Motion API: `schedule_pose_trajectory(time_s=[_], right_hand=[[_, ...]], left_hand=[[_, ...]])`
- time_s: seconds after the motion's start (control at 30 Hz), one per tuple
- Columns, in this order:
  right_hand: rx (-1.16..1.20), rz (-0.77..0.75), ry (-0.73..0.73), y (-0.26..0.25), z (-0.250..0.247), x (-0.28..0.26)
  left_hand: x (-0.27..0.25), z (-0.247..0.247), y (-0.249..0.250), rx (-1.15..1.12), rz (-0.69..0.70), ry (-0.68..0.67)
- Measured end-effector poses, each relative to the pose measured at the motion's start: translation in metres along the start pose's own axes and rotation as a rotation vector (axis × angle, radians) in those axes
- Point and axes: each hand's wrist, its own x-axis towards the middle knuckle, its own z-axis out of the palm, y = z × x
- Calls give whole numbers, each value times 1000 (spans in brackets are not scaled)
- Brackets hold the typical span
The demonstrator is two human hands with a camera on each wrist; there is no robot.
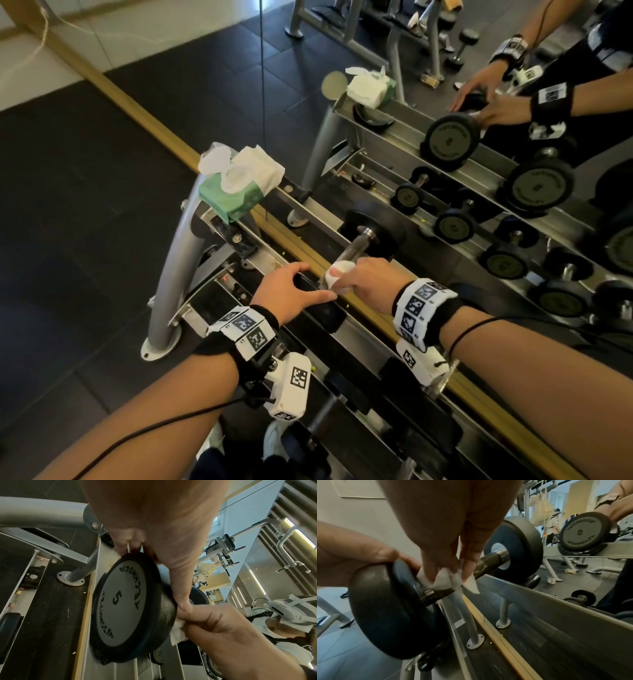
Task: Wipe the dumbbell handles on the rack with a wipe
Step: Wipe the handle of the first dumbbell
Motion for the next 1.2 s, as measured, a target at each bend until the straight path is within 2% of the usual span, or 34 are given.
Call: schedule_pose_trajectory(time_s=[0.07, 0.1, 0.17, 0.23, 0.33, 0.4, 0.53, 0.6, 0.67, 0.8, 0.83, 0.97, 1.03, 1.13, 1.2], right_hand=[[67, 10, -52, 5, -3, -4], [112, 37, -9, 10, -6, -6], [160, 122, 192, 26, -11, -6], [165, 195, 311, 36, -12, -5], [138, 237, 231, 30, -4, 2], [186, 250, 162, 18, 6, 4], [97, 88, 94, -5, 13, 6], [95, 68, 37, -3, 6, 8], [187, 87, 27, 4, -2, 2], [290, 189, 337, 34, -15, -13], [273, 202, 362, 40, -16, -13], [154, 189, 301, 32, -6, -5], [199, 184, 244, 17, 5, -3], [253, 33, 158, 0, 17, 4], [249, -14, 59, -1, 12, 6]], left_hand=[[0, -1, 0, 0, -6, -5], [0, -1, 0, -1, -9, -11], [1, -1, -1, -4, -12, -17], [2, 1, -1, 5, -2, -10], [2, 8, -2, 24, 18, -32], [-1, 15, -1, 131, 6, -38], [-2, 26, -3, 279, -10, 74], [0, 28, -4, 295, -2, 82], [2, 28, -4, 293, -1, 67], [10, 21, -2, 267, -27, 19], [11, 18, -2, 279, -27, 13], [15, 12, -4, 297, 15, 3], [14, 11, -6, 293, 38, 6], [13, 12, -9, 265, 52, 28], [13, 12, -10, 252, 54, 38]])
